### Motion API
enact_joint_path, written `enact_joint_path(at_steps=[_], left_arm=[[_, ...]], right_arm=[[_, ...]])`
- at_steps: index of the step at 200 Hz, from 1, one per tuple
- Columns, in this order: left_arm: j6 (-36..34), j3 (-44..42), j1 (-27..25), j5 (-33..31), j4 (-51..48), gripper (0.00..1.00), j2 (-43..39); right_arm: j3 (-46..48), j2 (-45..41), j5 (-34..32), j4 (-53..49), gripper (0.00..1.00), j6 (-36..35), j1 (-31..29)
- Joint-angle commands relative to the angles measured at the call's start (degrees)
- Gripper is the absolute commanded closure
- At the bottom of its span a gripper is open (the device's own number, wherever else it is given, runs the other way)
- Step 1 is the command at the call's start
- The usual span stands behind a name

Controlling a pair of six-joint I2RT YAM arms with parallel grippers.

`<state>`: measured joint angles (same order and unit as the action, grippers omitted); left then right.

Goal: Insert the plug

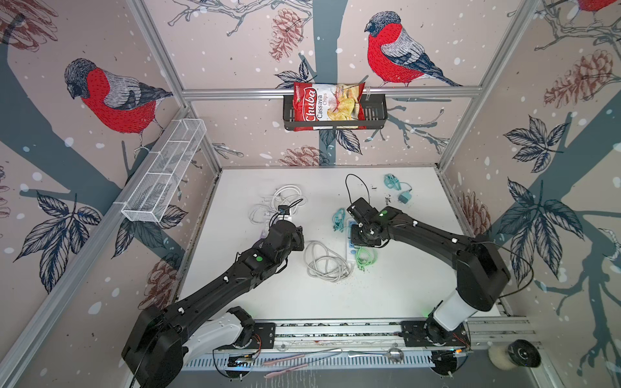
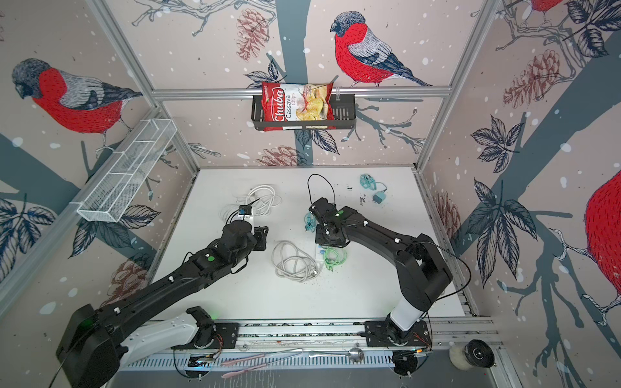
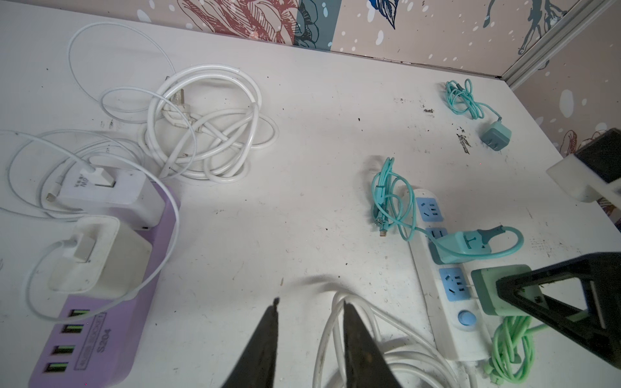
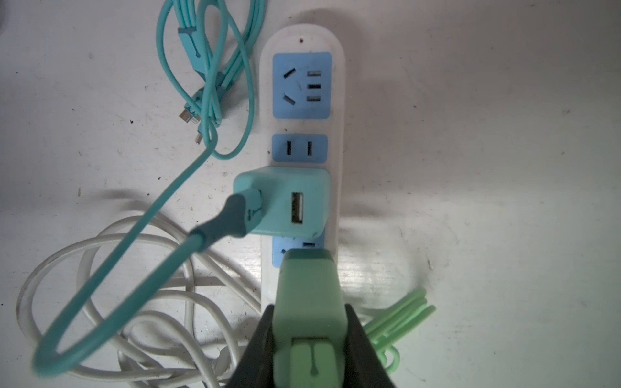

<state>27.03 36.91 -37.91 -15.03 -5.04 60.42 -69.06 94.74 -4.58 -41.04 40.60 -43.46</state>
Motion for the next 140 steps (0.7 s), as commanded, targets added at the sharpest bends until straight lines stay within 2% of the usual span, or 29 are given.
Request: enact_joint_path(at_steps=[1,26,57,140], left_arm=[[-0.54,-0.17,0.35,0.07,2.22,0.67,-0.31],[-0.57,-0.72,0.51,0.09,2.40,0.67,-0.69],[-0.80,-1.13,0.67,0.00,2.75,0.66,-1.12],[-0.76,-1.94,0.75,-0.05,3.49,0.66,-0.97]], right_arm=[[-1.11,0.97,-0.17,0.34,1.00,-0.29,-0.04],[-1.53,1.96,0.44,0.31,1.00,-0.58,0.13],[-3.29,3.32,-2.08,-2.19,1.00,-0.61,0.22],[-3.44,4.57,-1.19,-2.21,1.00,-1.66,0.40]])
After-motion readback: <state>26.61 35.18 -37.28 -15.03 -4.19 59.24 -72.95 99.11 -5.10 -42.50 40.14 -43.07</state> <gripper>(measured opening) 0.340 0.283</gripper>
